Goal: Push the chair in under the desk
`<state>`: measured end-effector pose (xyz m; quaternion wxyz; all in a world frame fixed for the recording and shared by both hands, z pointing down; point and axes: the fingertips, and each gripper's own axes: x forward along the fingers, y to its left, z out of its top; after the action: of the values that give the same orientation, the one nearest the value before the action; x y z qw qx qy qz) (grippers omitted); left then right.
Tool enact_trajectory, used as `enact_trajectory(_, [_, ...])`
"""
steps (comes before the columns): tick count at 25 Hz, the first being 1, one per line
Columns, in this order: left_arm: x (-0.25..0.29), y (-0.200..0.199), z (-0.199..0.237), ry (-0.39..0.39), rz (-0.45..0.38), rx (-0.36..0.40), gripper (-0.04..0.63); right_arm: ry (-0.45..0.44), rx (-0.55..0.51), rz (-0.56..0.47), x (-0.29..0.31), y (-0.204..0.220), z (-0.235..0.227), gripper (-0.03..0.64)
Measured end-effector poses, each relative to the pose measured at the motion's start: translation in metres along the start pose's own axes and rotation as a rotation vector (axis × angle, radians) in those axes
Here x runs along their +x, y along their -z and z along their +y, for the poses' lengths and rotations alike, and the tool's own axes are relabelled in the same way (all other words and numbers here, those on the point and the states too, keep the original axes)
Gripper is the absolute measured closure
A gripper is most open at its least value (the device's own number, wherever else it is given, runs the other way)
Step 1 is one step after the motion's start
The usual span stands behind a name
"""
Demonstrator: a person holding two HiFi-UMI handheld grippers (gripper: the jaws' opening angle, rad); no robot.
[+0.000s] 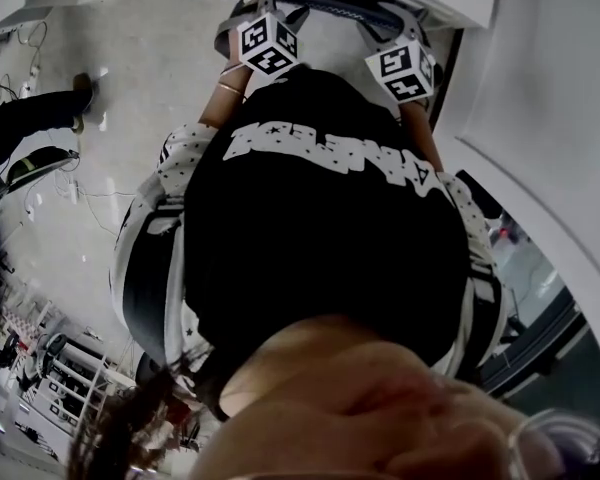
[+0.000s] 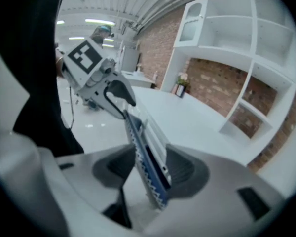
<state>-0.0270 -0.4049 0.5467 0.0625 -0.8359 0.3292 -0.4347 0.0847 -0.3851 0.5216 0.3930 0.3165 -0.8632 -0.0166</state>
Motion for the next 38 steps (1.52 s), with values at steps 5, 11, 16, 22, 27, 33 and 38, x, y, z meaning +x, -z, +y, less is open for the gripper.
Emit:
enact_trajectory(5, [-0.031,-0.029,0.019,-0.08,-0.133,-0.067,0.472,0.041,0.078,-0.131,-0.015,-0.027,-0.005,0.451])
enact_trajectory(11, [-0.055,-0.06,0.029,-0.094,-0.268,-0.186,0.56,0.068,0.201,-0.281,-0.039,-0.055,-0.017,0.571])
enact_trajectory(16, [-0.074,-0.084,0.037,-0.051,-0.395,-0.322,0.56,0.051,0.277,-0.379,-0.056,-0.076,-0.028,0.583])
enact_trajectory(22, [-0.082,-0.099,0.045,-0.062,-0.426,-0.304,0.56,0.053,0.324,-0.446,-0.065,-0.092,-0.038,0.586])
enact_trajectory(27, [-0.088,-0.108,0.044,-0.068,-0.446,-0.279,0.56,0.046,0.345,-0.477,-0.068,-0.095,-0.037,0.586])
enact_trajectory(33, [-0.099,-0.113,0.036,-0.079,-0.451,-0.281,0.56,0.043,0.35,-0.502,-0.083,-0.096,-0.033,0.586])
enact_trajectory(38, [-0.102,-0.109,0.036,-0.088,-0.442,-0.282,0.56,0.031,0.344,-0.503,-0.085,-0.098,-0.03,0.587])
